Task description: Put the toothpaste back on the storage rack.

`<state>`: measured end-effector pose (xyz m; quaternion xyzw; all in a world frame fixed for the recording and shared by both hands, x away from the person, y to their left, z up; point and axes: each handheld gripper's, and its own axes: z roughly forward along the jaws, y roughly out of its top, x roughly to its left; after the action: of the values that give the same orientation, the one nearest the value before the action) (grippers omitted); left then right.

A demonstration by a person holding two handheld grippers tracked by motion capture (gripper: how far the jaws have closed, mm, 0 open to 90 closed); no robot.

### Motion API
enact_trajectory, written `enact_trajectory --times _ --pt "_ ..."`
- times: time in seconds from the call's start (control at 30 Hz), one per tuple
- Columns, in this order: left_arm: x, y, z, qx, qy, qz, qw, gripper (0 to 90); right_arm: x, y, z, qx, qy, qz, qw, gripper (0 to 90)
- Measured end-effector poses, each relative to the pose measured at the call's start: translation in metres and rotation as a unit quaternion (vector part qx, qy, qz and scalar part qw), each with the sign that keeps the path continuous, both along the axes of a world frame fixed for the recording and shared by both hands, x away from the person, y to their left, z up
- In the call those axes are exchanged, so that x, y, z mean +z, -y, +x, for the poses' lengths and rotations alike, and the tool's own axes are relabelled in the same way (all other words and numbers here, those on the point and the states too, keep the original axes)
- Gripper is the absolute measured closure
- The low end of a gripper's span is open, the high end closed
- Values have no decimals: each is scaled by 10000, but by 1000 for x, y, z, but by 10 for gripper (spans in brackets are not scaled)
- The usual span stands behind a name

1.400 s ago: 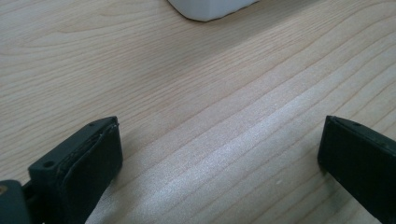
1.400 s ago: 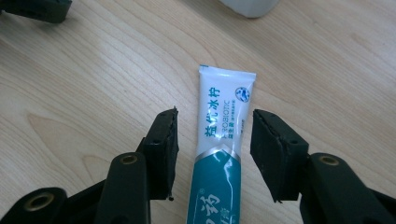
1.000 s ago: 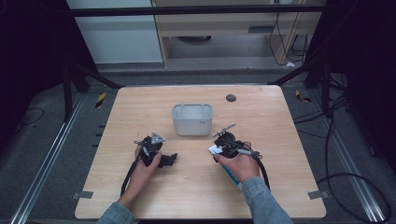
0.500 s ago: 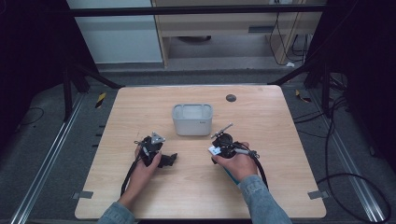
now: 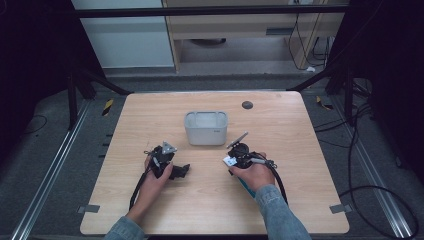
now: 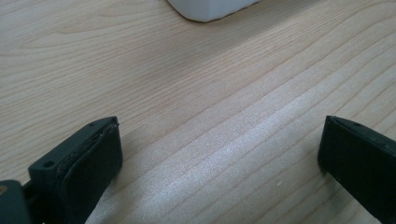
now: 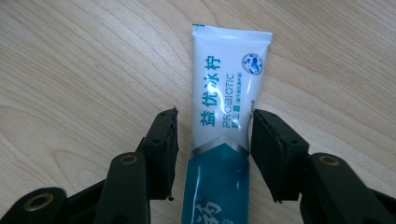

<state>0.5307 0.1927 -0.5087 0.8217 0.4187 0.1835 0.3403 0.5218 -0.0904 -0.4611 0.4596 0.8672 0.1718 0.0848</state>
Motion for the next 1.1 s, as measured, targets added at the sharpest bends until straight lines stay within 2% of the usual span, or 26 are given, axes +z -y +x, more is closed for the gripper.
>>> enact_trajectory --times 1.1 --pt "0 0 0 -1 -1 2 10000 0 -8 -2 5 -64 -104 -148 9998 542"
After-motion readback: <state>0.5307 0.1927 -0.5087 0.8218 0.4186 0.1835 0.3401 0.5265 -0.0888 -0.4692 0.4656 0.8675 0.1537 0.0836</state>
